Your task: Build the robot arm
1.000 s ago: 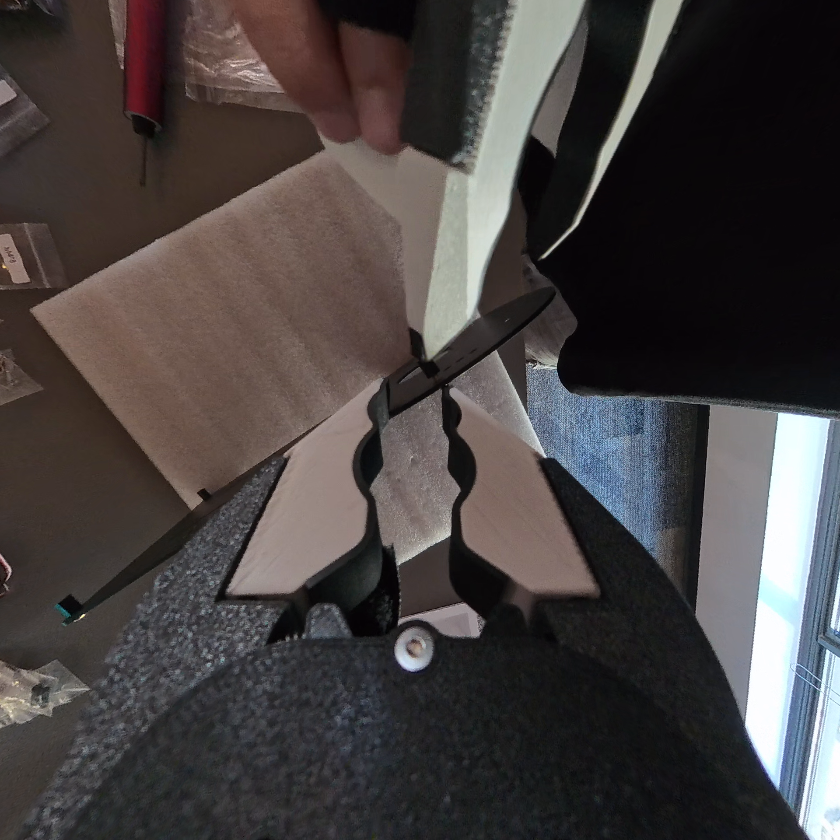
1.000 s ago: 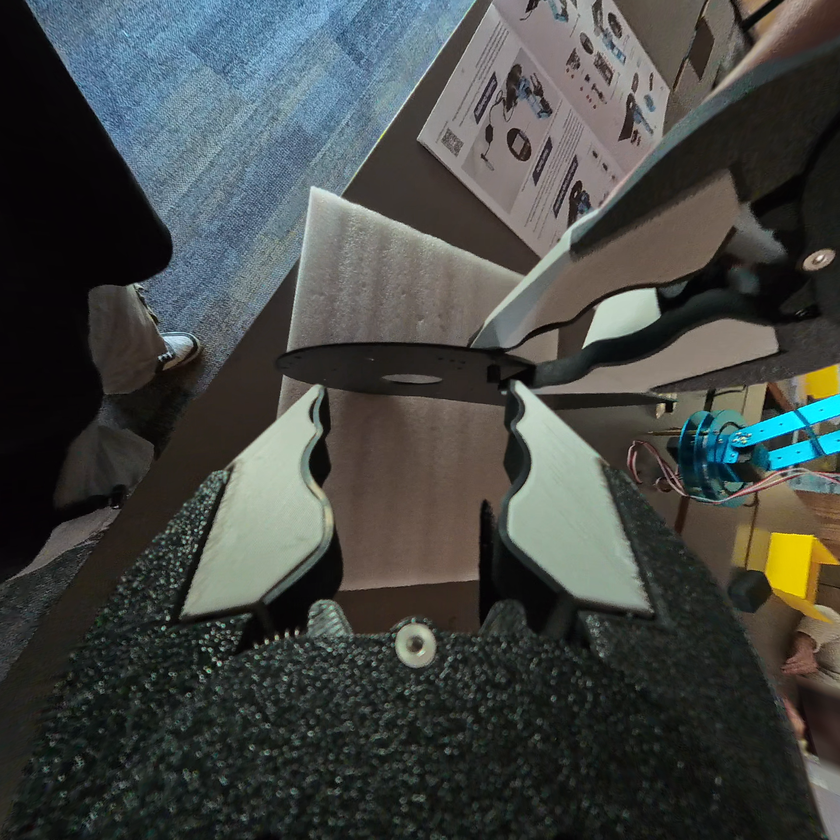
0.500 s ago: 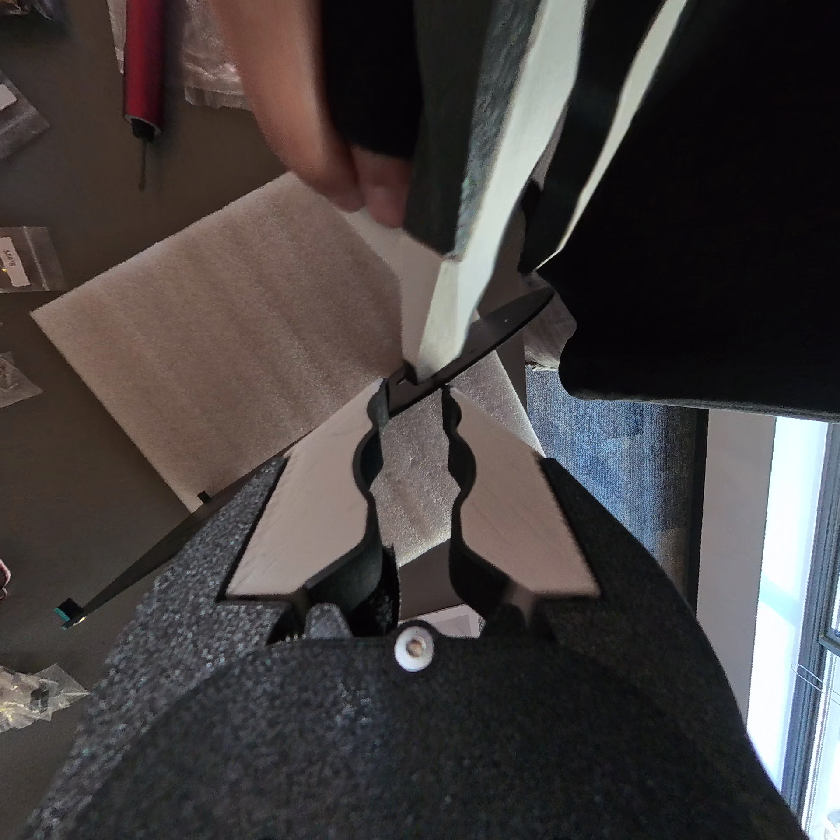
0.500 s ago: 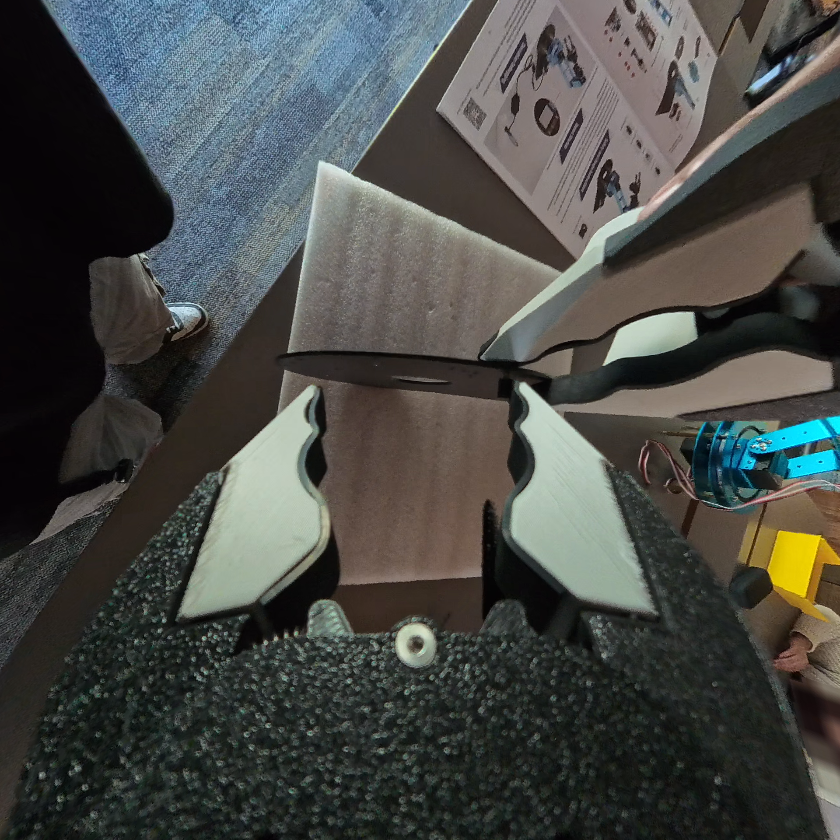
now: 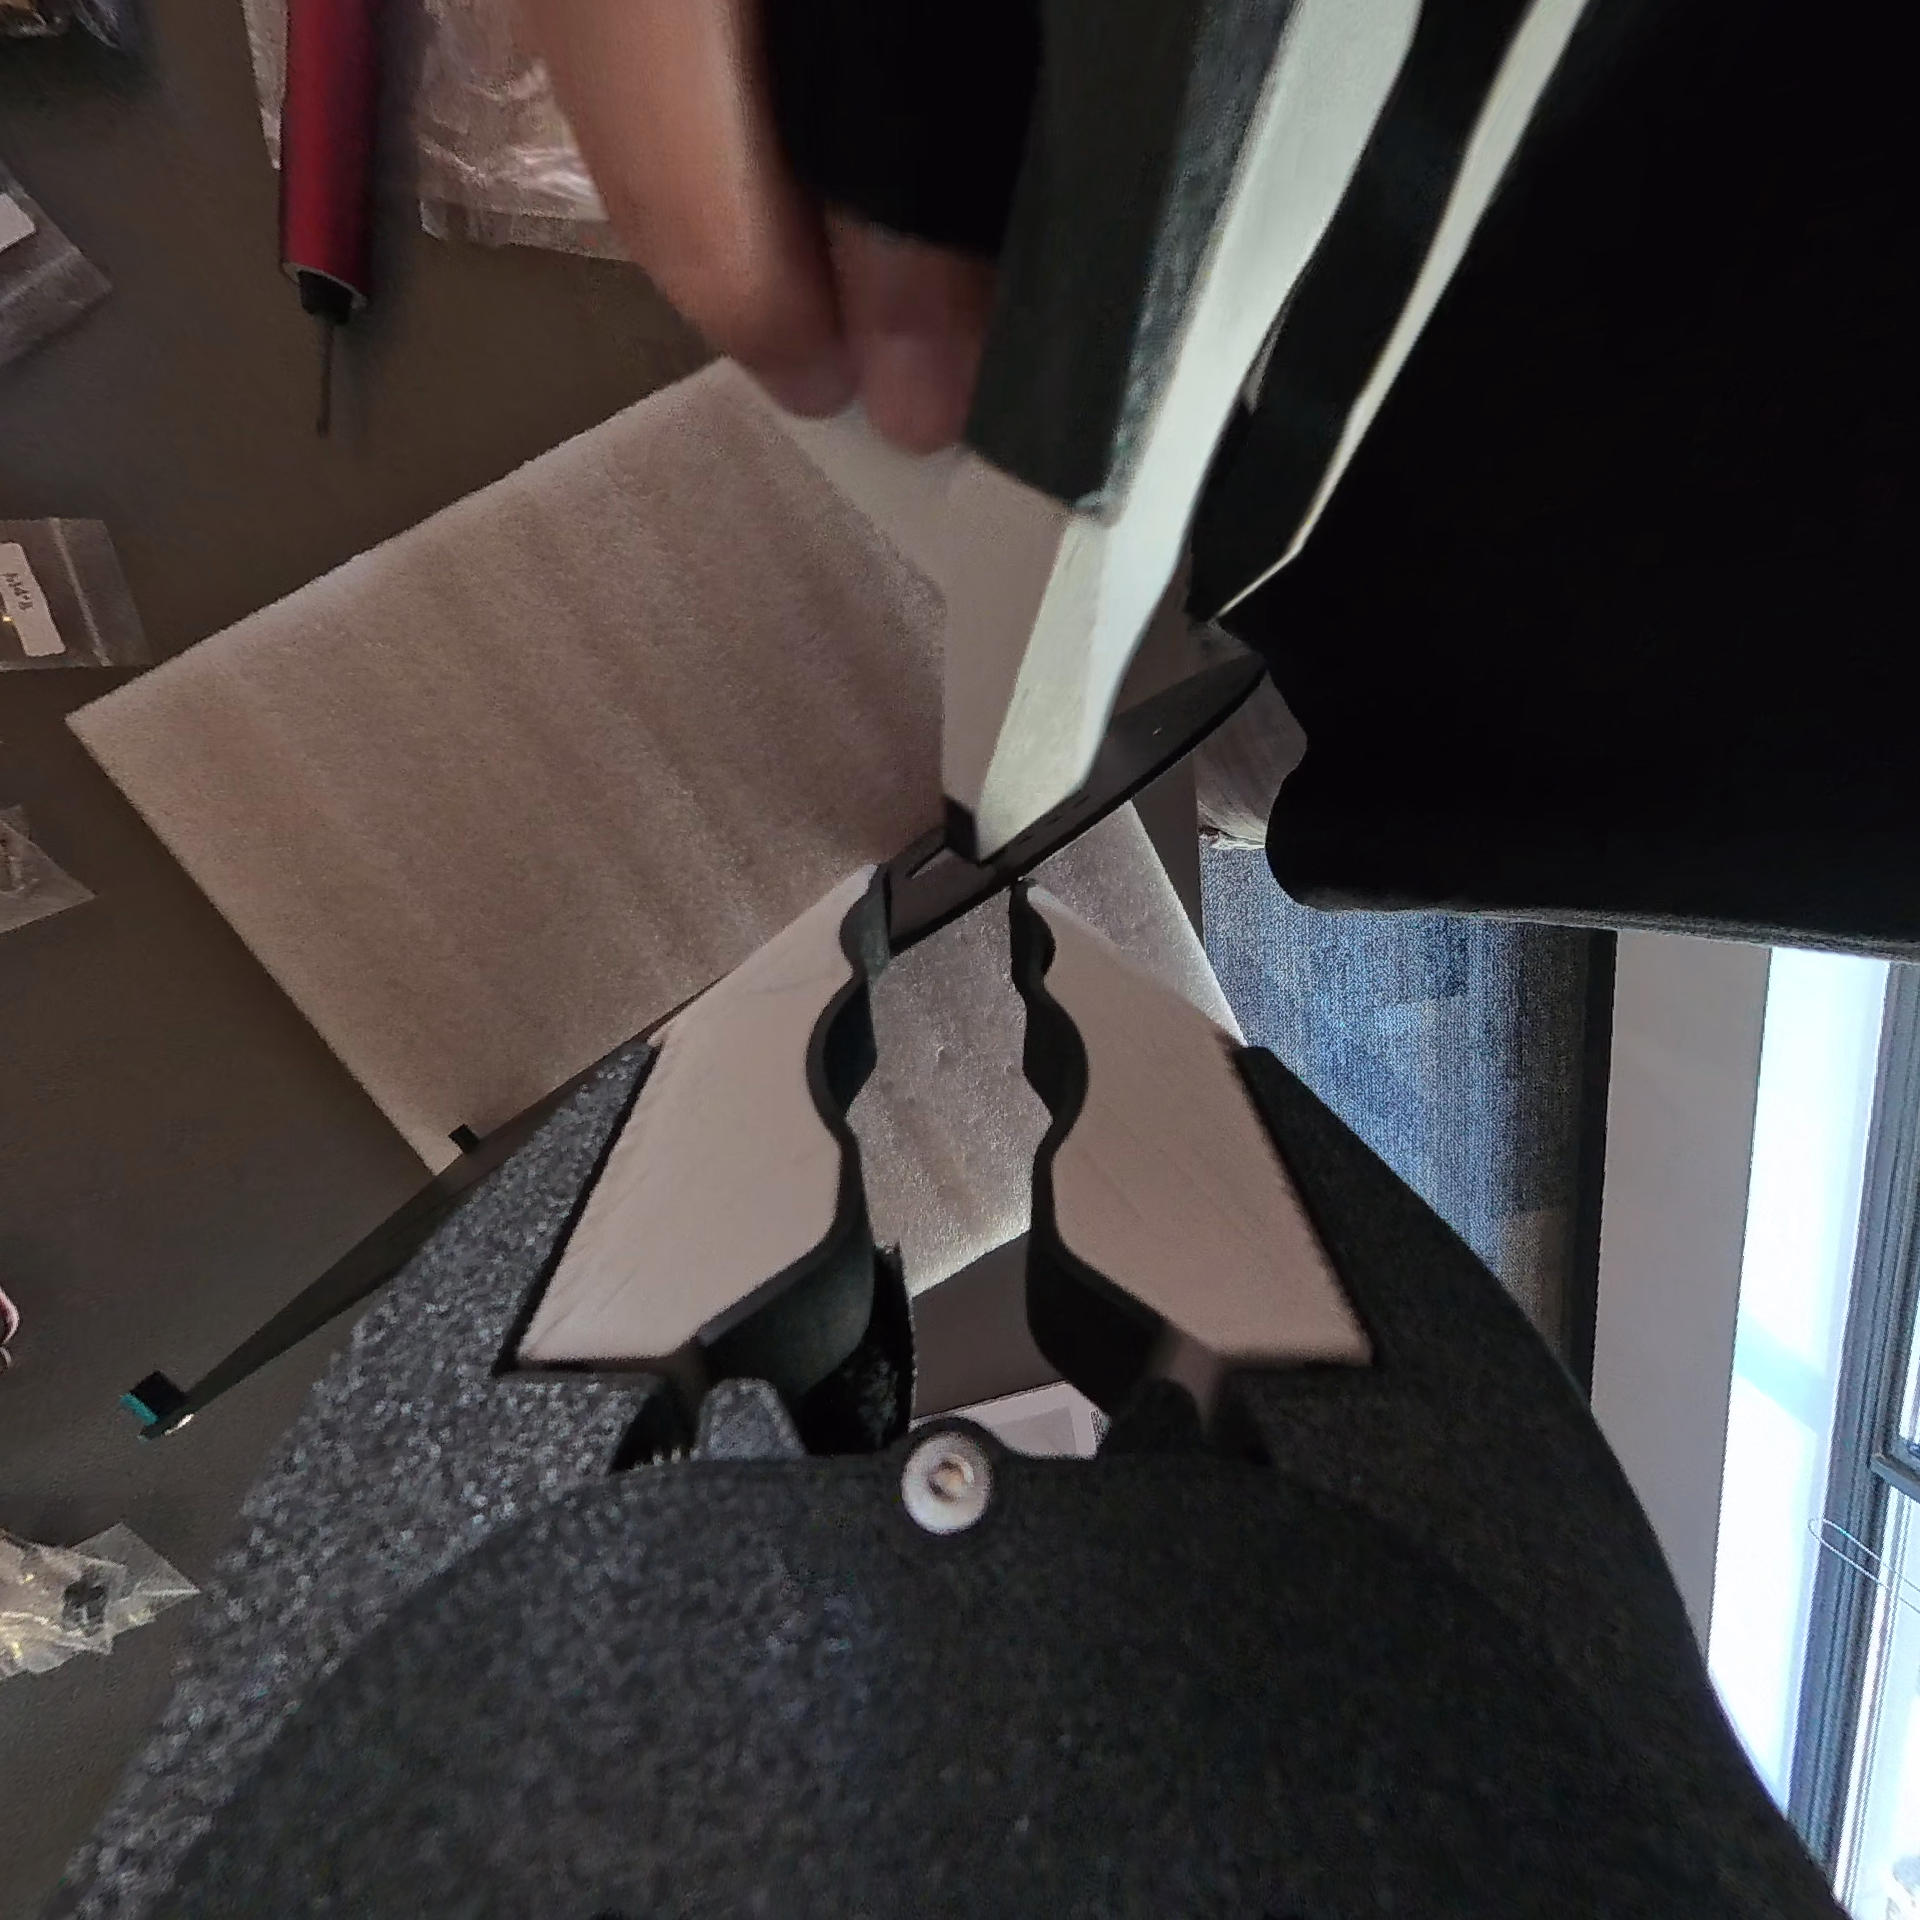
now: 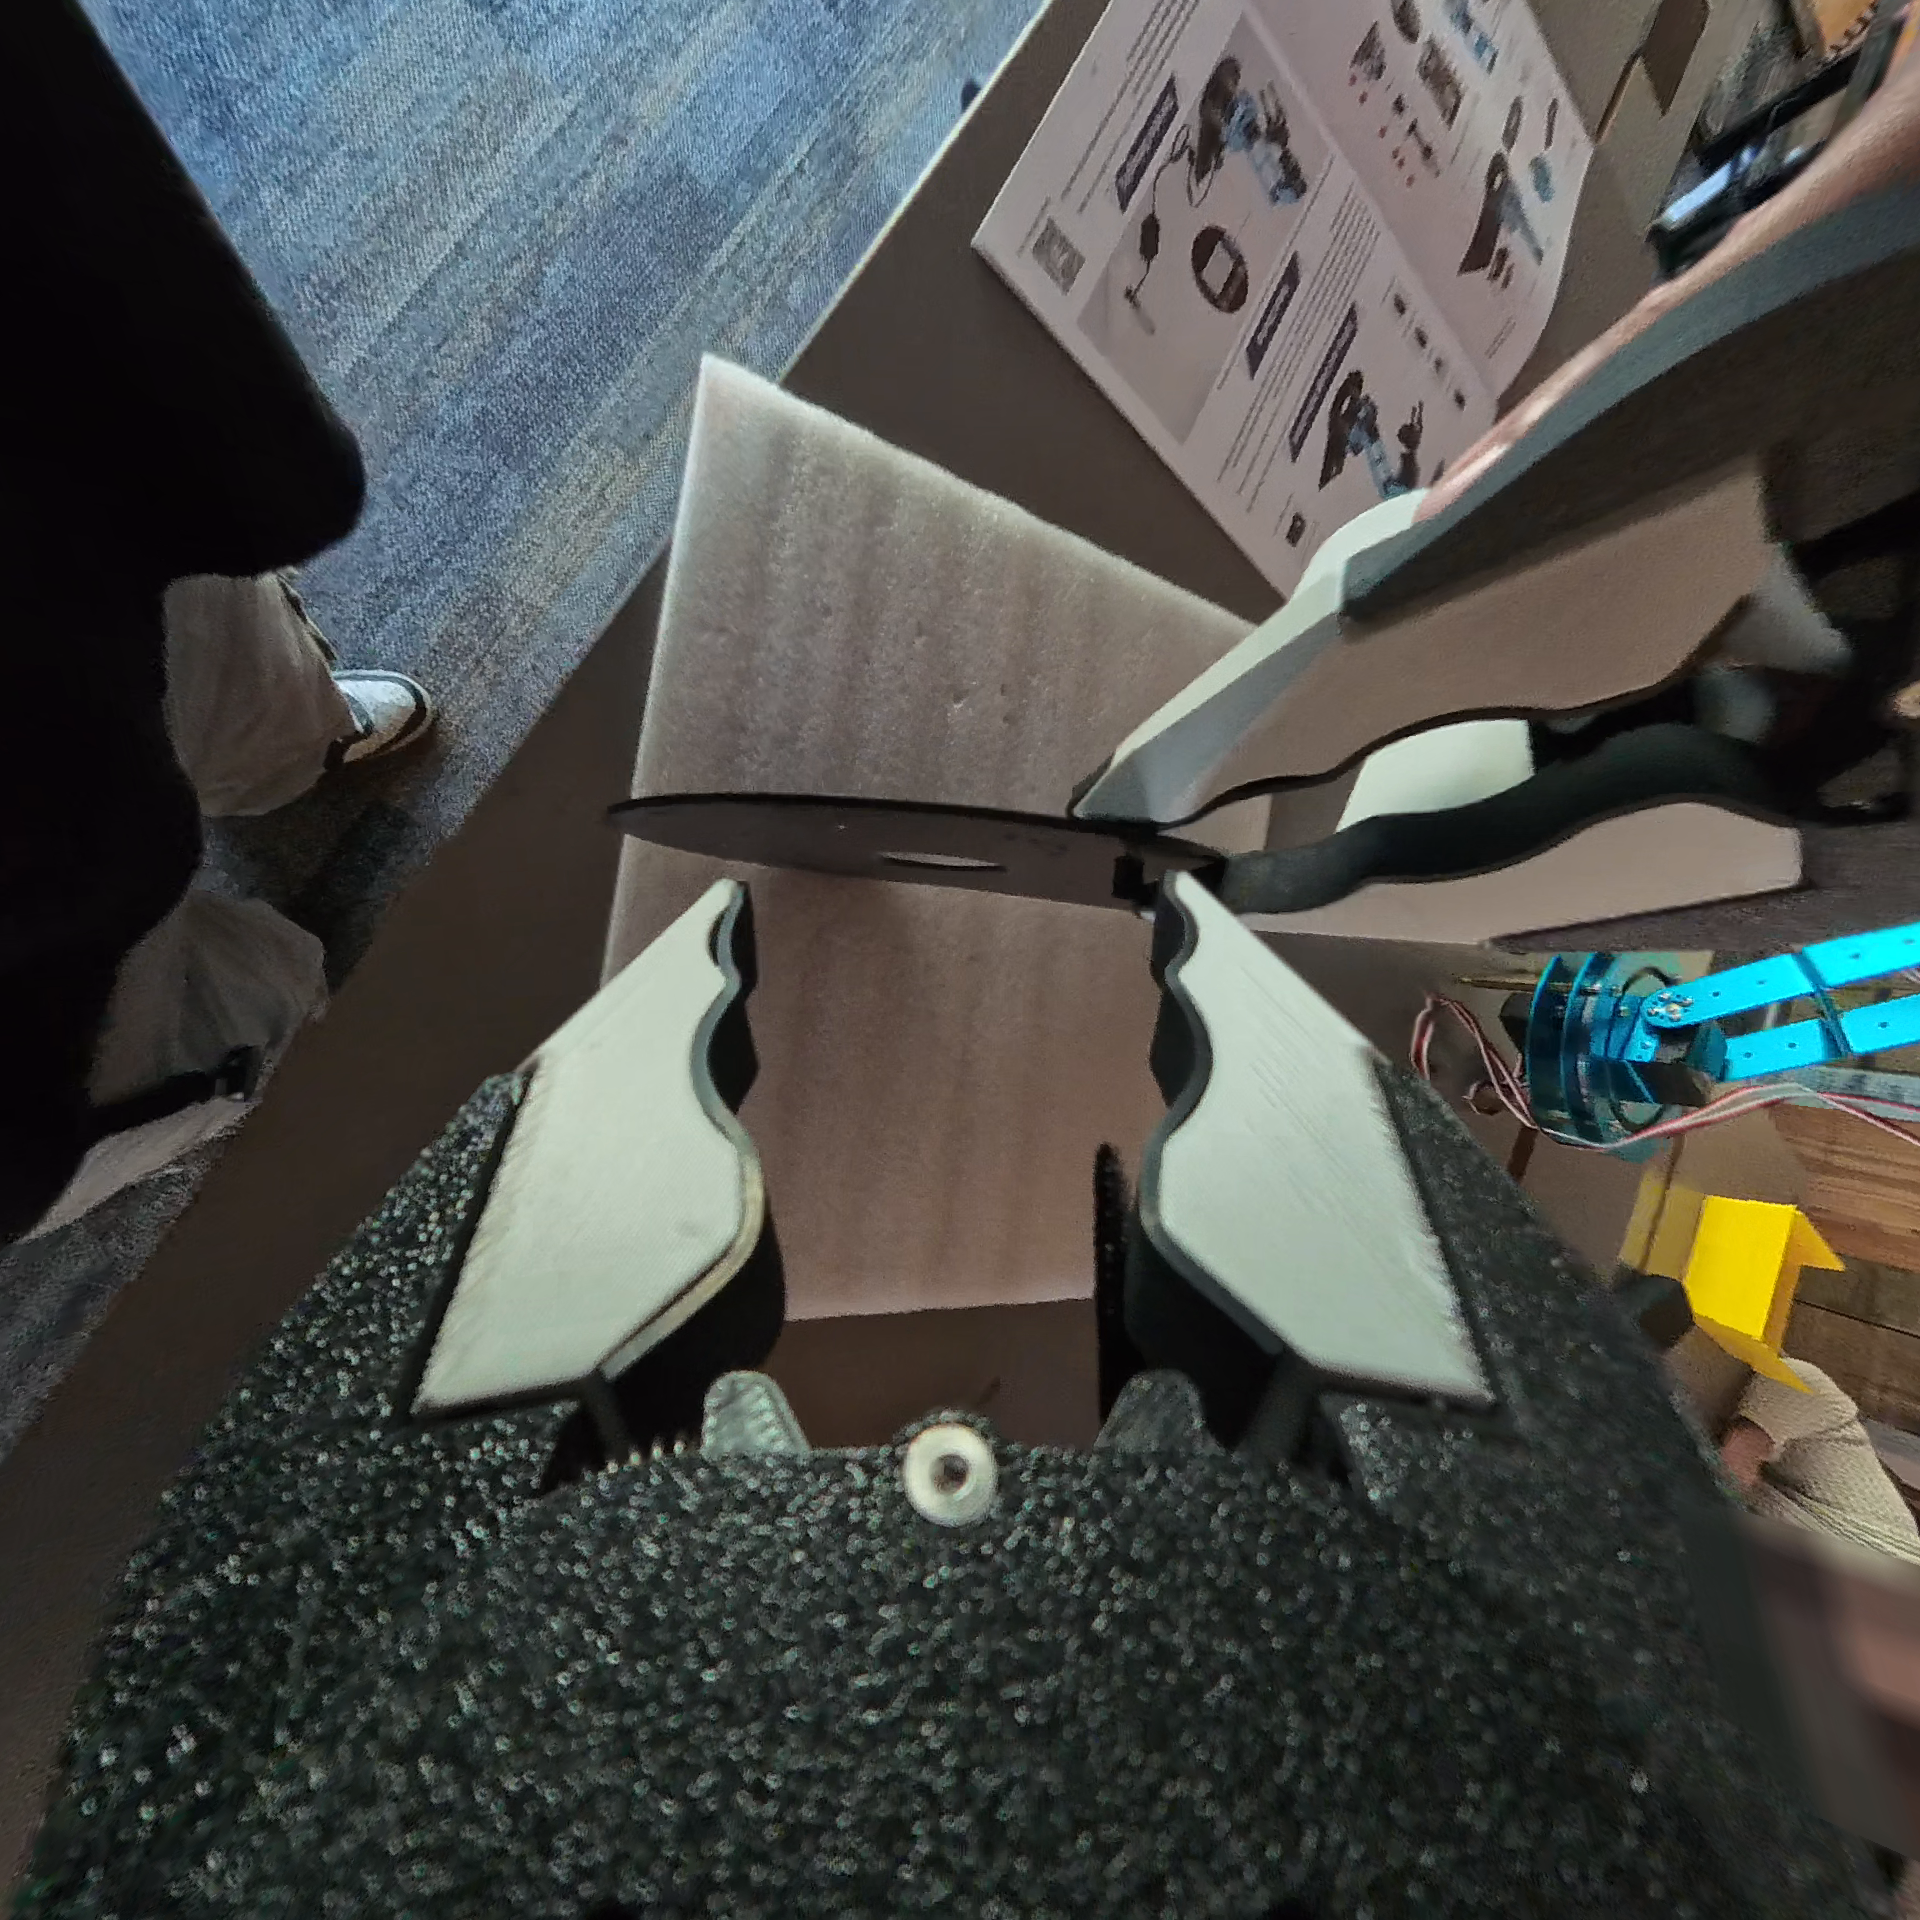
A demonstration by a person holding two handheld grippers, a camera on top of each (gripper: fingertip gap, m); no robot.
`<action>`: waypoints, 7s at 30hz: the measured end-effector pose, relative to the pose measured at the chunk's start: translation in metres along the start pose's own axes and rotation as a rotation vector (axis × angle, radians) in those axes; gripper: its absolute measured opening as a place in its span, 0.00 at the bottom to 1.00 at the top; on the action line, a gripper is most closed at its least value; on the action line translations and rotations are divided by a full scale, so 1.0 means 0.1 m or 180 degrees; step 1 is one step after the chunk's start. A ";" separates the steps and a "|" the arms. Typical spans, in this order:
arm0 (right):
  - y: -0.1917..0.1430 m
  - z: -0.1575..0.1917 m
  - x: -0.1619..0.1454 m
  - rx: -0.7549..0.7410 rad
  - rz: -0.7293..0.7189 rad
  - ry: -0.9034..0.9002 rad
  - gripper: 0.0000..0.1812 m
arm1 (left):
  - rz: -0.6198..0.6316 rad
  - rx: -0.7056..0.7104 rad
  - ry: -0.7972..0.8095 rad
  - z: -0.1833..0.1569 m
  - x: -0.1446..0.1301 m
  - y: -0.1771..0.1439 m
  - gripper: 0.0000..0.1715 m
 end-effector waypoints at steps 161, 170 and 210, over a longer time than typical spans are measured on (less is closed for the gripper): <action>0.21 0.00 0.17 0.0151 0.0546 -0.0046 0.49 | -0.0273 0.0383 0.0132 -0.14 -0.15 0.02 0.12; 0.10 0.00 0.23 0.0098 0.0343 -0.0094 0.43 | -0.0229 0.0327 0.0118 -0.14 -0.18 0.01 0.12; 0.22 -0.11 0.17 0.0439 0.0596 0.0054 0.44 | -0.0257 0.0325 0.0130 -0.12 -0.13 0.03 0.12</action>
Point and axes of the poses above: each gripper's, where its closed fingertips meet, y out along the fingers, x out of its top, z = x × y across the jaws, the point moved 10 cm from there along -y, back along the fingers, and after that the axes turned 6 degrees about z, right-handed, at the moved point
